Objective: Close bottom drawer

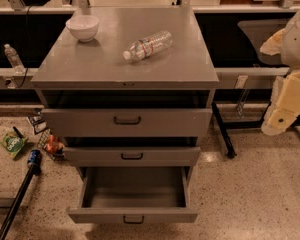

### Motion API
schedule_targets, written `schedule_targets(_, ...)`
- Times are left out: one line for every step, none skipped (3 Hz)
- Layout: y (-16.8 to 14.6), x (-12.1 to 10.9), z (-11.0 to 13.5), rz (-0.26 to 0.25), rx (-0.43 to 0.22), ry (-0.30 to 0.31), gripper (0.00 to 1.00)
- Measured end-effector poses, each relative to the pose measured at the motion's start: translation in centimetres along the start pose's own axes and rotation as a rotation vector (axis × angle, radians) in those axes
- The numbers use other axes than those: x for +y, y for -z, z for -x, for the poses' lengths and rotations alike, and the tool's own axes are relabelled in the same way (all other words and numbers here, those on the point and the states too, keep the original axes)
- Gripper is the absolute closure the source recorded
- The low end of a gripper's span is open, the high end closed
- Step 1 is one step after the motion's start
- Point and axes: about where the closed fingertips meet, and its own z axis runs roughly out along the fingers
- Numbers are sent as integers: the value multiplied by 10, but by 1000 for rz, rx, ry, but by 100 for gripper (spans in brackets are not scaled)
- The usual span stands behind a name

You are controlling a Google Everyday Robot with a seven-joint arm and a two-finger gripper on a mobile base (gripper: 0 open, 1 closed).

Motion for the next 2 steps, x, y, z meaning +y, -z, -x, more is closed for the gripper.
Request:
schedule_targets(0,0,0,0,0,0,0)
schedule_targets(-1,0,1,-7,-6,0,16)
